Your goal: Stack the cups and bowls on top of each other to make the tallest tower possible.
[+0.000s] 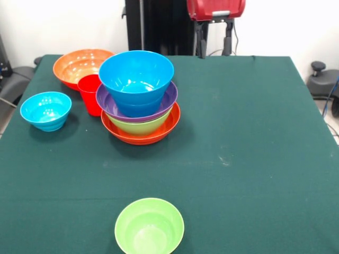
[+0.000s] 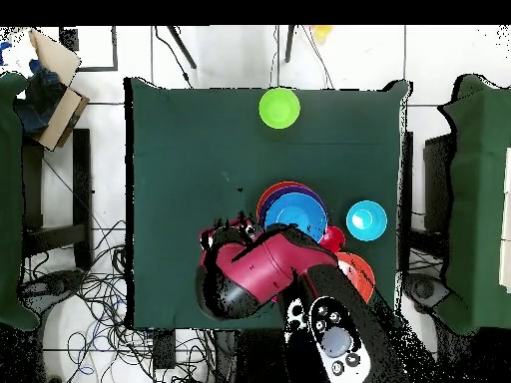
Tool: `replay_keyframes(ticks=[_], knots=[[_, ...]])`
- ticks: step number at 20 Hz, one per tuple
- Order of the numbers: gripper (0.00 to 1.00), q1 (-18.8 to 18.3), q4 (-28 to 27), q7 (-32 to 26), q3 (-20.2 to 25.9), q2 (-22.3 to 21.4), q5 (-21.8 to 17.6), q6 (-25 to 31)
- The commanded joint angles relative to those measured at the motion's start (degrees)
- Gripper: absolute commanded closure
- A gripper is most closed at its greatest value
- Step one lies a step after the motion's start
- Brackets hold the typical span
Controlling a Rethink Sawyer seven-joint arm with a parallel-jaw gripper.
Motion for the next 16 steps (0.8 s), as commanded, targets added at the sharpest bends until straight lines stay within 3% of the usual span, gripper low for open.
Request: replay_keyframes(ticks=[1,9,11,14,16], knots=[[0.0,1.44,2.6,6.82,-7.1,1.94,-2.02,-2.62],[0.0,-1.8,3.02,2.24,-3.64,1.13,2.1,-0.39],[0.0,-6.35,3.97,-1.48,0.65,0.61,4.13,1.05],[0.0,-18.83,6.28,-11.29,11.23,0.19,7.81,4.79],[0.0,-24.51,6.39,-15.55,15.74,1.0,8.72,7.0]])
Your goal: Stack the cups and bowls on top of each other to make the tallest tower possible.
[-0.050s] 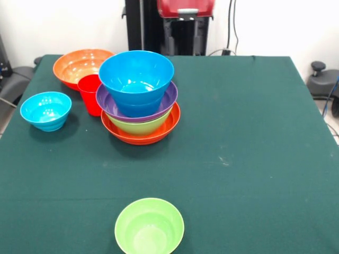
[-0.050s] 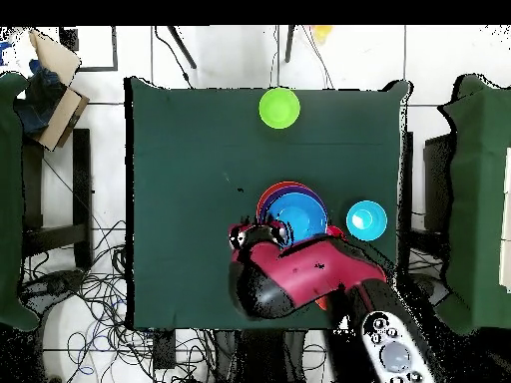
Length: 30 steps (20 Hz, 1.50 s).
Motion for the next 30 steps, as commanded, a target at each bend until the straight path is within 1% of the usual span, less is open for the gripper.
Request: replay_keyframes(ticks=[1,4,6,7,8,10,14,17,19,20,23,26,30], knots=[[0.0,-15.15,4.52,-17.96,14.52,2.39,3.57,8.78],[0.0,-22.88,2.68,-23.88,20.26,6.02,3.66,13.2],[0.0,-26.04,0.86,-26.4,22.32,9.0,2.76,15.44],[0.0,-26.92,0.09,-27.02,22.8,10.19,2.15,16.17],[0.0,-27.93,-1.42,-28.28,22.99,12.29,1.12,16.97],[0.0,-28.94,-3.49,-29.47,23.02,15.12,-0.8,17.65],[0.0,-29.61,-6.01,-30.62,22.31,18.91,-3.69,17.47],[0.0,-28.96,-7.0,-30.01,21.25,20.59,-5.71,16.19],[0.0,-27.39,-8.16,-28.91,19.75,21.97,-7.78,14.8],[0.0,-26.23,-9.33,-28.53,18.77,23.6,-9.13,14.06],[0.0,-24.58,-11.58,-27.68,17.59,27.12,-11.81,12.22],[0.0,-23.56,-12.66,-26.16,16.86,28.5,-14.01,10.99],[0.0,-23.5,-11.95,-24.77,17.09,27.76,-14.8,10.91]])
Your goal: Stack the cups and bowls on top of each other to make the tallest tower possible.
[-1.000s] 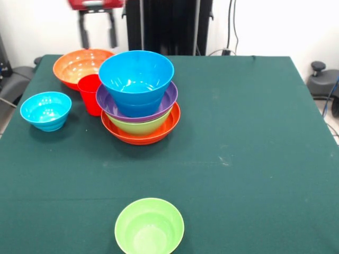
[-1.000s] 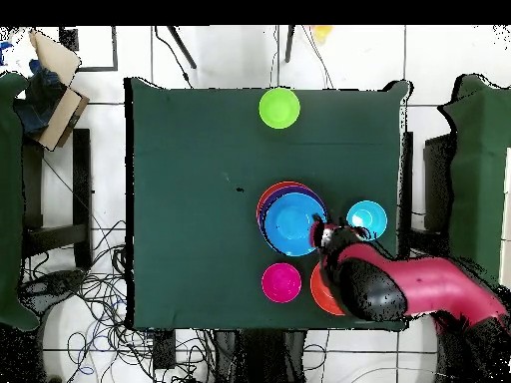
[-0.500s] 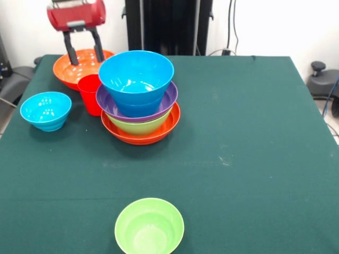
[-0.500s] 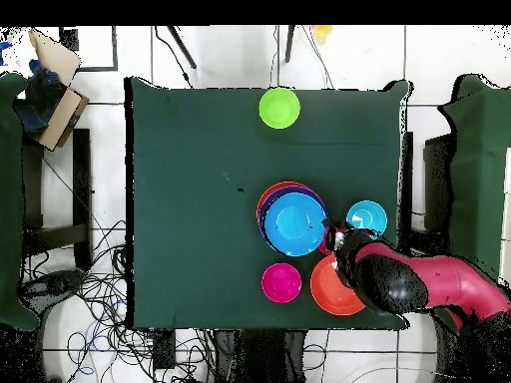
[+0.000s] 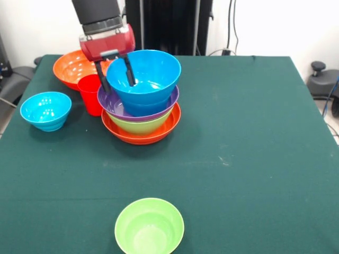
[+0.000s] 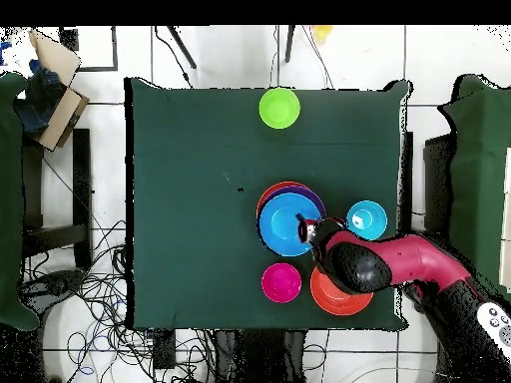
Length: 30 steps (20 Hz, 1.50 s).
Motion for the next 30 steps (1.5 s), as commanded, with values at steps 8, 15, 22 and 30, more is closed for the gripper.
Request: replay_keyframes(ticks=[8,15,22,30], knots=[[0.0,2.32,-0.51,-9.1,0.68,-0.11,-5.88,-0.51],[0.0,2.96,1.19,-7.55,1.15,-3.19,-4.35,0.18],[0.0,2.47,5.17,-6.44,3.65,-9.39,0.5,2.27],[0.0,-3.94,6.98,-14.58,8.88,-9.06,4.95,6.27]])
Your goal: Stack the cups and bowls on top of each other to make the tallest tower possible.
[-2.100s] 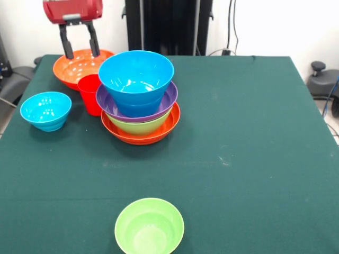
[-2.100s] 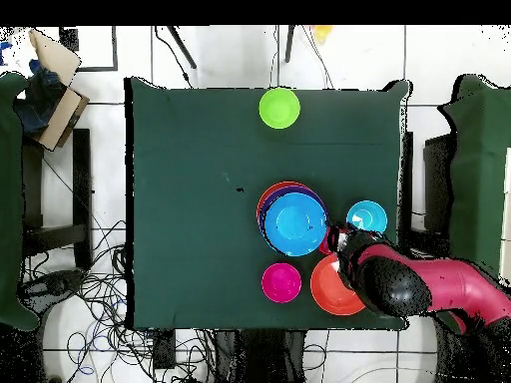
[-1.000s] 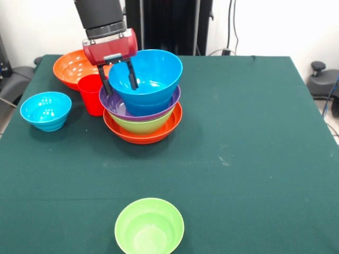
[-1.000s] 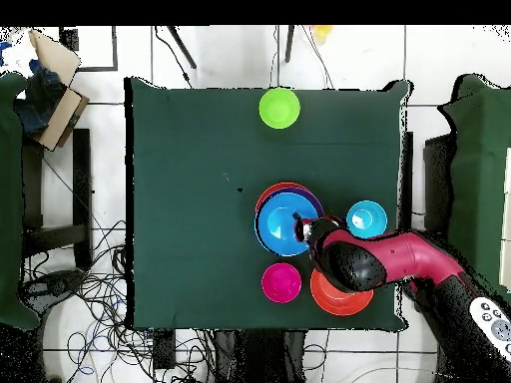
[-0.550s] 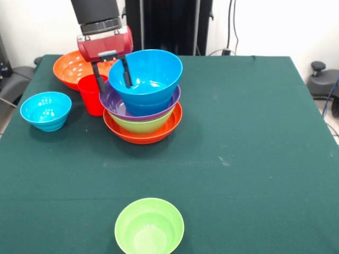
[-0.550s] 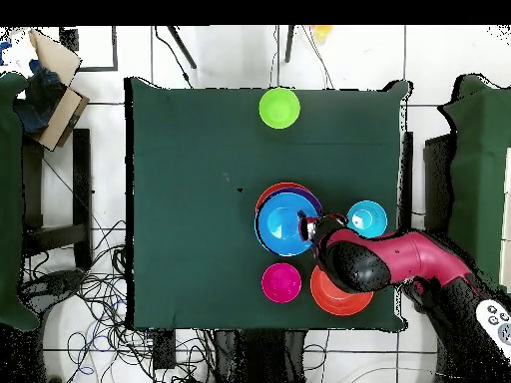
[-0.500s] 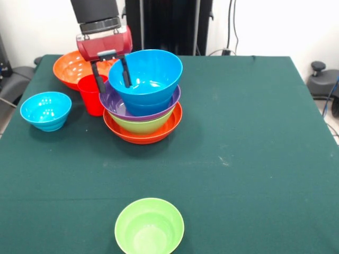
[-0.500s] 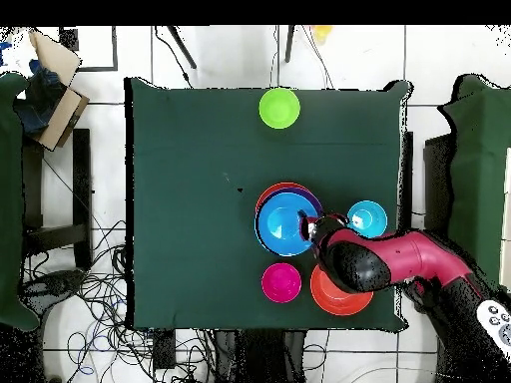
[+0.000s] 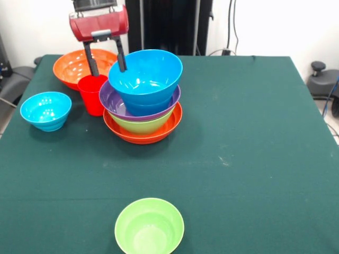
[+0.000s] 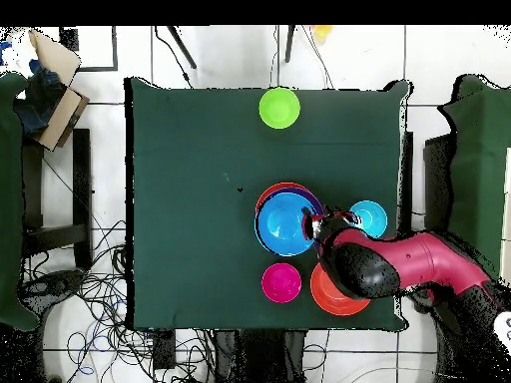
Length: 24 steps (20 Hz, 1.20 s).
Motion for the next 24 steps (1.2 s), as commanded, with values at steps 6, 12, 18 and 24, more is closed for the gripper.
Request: replay_keyframes(ticks=[6,12,18,24], knots=[[0.0,-7.2,2.47,-20.82,7.5,3.33,2.04,9.89],[0.0,-10.49,1.8,-24.11,7.98,5.52,0.26,11.47],[0.0,-12.08,2.09,-24.02,6.8,7.28,-2.85,10.33],[0.0,-9.56,-1.97,-22.12,2.26,13.82,-10.18,5.66]])
